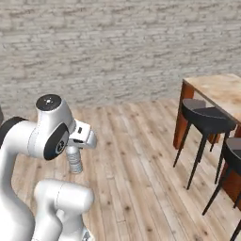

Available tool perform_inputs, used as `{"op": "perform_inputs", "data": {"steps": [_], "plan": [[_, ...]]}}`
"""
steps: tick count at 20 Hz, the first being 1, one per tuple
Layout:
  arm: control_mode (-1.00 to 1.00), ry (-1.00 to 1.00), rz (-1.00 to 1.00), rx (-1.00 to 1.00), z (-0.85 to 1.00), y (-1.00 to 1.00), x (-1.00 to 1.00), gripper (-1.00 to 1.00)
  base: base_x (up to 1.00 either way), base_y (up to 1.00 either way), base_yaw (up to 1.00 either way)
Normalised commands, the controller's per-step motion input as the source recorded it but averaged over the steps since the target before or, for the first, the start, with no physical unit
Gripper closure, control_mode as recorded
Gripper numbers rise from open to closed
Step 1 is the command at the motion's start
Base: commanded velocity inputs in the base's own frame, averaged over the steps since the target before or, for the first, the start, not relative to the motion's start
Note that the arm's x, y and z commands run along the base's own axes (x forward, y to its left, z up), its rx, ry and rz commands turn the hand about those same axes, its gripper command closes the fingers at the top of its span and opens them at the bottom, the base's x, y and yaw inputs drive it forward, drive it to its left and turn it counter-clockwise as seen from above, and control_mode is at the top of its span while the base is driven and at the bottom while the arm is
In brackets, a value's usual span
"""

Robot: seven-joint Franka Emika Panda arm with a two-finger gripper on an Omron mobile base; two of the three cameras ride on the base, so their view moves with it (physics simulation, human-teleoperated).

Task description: Move the drinks to the dining counter.

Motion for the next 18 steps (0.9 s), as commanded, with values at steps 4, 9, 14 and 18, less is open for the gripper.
{"op": "perform_inputs", "data": {"steps": [4,9,14,18], "plan": [[1.00,0.00,0.00,0.00,0.00,0.00,0.00,1.00,0.00,0.00,-1.00],[1.00,0.00,0.00,0.00,0.00,0.00,0.00,1.00,0.00,0.00,-1.00],[1.00,0.00,0.00,0.00,0.00,0.00,0.00,1.00,0.00,-0.06,-0.95],[1.00,0.00,0.00,0.00,0.00,0.00,0.00,1.00,0.26,-0.28,-0.78]]}}
